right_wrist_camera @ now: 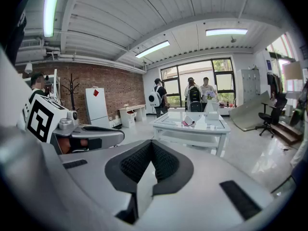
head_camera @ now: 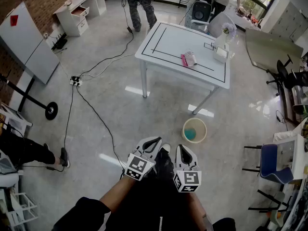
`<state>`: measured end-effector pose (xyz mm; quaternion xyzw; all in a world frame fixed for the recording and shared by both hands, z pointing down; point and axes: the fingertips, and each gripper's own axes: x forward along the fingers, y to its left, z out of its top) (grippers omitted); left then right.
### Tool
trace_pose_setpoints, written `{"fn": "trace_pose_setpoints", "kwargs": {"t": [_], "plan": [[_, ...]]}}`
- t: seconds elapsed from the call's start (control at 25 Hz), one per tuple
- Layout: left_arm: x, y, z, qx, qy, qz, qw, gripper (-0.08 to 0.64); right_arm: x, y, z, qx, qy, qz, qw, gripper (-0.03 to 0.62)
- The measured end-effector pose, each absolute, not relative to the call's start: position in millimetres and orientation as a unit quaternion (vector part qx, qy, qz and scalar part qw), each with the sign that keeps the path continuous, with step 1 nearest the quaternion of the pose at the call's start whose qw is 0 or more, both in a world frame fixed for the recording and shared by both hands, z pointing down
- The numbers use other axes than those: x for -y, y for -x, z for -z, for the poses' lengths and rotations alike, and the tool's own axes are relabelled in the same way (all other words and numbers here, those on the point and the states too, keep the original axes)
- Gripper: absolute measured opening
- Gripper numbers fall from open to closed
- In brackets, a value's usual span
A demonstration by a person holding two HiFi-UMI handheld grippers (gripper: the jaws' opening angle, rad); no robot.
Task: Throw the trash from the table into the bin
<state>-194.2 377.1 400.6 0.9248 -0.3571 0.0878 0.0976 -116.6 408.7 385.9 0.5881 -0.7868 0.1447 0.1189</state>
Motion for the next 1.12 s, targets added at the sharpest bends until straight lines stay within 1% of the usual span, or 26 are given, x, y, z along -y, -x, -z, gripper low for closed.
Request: {"fn": "trace_pose_setpoints", "kwargs": {"t": [0.52,1.12], "plan": [[-380,184,-407,0.347,-0.928,-0.088,0.106,0.008,-412,113,-394,0.783,-0.59,-0.161,0.114,0.009],[-328,149,-422,0.338,-0.926,-0.108,0.13,0.008,-361,83,-410,0.778,-0.58,-0.207,0.121,0.009]]}}
